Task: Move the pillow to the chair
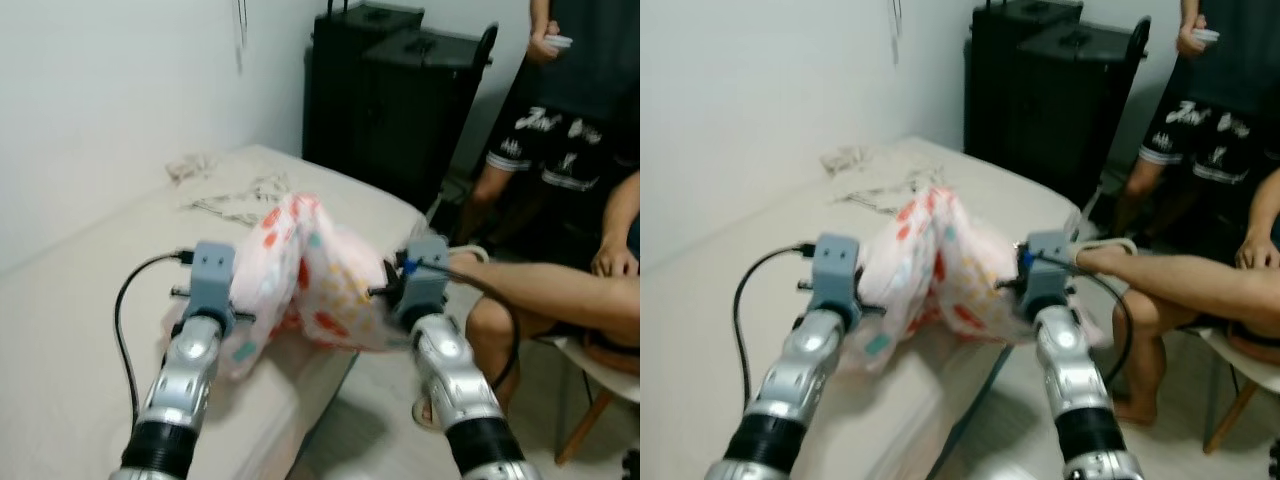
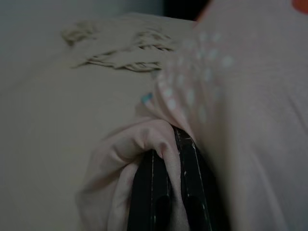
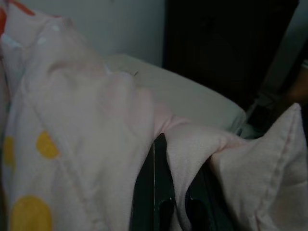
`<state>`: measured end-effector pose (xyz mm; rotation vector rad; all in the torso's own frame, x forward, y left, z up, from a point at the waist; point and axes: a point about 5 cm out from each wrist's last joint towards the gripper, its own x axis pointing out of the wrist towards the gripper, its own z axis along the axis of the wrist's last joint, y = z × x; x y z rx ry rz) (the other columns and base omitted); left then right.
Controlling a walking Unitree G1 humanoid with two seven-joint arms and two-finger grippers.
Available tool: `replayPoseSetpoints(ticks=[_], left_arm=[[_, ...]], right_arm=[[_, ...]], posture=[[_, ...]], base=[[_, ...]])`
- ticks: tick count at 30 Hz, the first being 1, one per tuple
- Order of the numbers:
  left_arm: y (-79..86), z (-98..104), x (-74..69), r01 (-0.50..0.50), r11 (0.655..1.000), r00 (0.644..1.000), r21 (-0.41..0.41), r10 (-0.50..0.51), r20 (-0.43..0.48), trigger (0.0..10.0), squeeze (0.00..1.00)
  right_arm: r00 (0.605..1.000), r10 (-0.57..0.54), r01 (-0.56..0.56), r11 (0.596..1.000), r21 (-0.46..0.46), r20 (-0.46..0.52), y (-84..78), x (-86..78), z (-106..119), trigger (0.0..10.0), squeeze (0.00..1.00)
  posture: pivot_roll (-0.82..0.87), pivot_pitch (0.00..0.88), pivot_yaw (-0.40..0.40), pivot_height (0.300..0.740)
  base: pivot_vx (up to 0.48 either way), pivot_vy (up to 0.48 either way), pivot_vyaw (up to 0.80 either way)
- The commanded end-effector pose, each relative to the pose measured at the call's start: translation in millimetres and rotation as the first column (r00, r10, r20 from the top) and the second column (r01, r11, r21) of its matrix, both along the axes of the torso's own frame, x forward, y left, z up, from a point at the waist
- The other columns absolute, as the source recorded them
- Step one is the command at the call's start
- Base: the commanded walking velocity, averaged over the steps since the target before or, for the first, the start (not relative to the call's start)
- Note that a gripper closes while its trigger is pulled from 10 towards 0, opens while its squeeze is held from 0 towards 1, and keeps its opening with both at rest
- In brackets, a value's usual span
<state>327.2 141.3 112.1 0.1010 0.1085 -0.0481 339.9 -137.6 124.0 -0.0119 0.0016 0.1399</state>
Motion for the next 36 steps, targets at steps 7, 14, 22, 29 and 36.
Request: replayPoseSetpoints(ticks=[7, 14, 22, 29, 36], left_arm=[[-7.0, 4.1, 1.3, 0.034, 0.999, 0.999, 0.014, -0.035, 0.025, 10.0, 0.0], [-7.7, 2.6, 2.0, 0.034, 0.999, 0.999, 0.015, -0.034, 0.021, 10.0, 0.0], [-6.5, 1.9, 2.3, 0.033, 0.999, 0.999, 0.016, -0.033, 0.018, 10.0, 0.0], [-5.8, 2.0, 2.2, 0.034, 0.999, 0.999, 0.022, -0.034, 0.018, 10.0, 0.0], [-6.4, 1.6, 2.2, 0.039, 0.999, 0.999, 0.028, -0.04, 0.017, 10.0, 0.0]], right_arm=[[0.998, 0.056, -0.057, 0.998, 0.007, 0.021, 13.2, -0.4, 4.0, 10.0, 0.0], [0.998, 0.057, -0.057, 0.998, 0.009, 0.02, 13.0, 0.2, 4.6, 10.0, 0.0], [0.998, 0.054, -0.054, 0.998, 0.008, 0.017, 13.4, 1.3, 4.6, 10.0, 0.0], [0.998, 0.056, -0.056, 0.998, 0.011, 0.012, 15.1, 0.7, 3.7, 10.0, 0.0], [0.999, 0.05, -0.05, 0.999, 0.013, 0.014, 14.9, 0.3, 3.6, 10.0, 0.0]], posture=[[-0.04, 0.059, -0.016, 0.74], [-0.04, 0.06, -0.017, 0.74], [-0.04, 0.058, -0.018, 0.74], [-0.04, 0.059, -0.015, 0.74], [-0.04, 0.055, -0.014, 0.74]], base=[[0.0, 0.0, -0.8], [0.0, 0.0, -0.8], [0.0, 0.0, -0.8], [0.0, 0.0, -0.8], [0.0, 0.0, -0.8]])
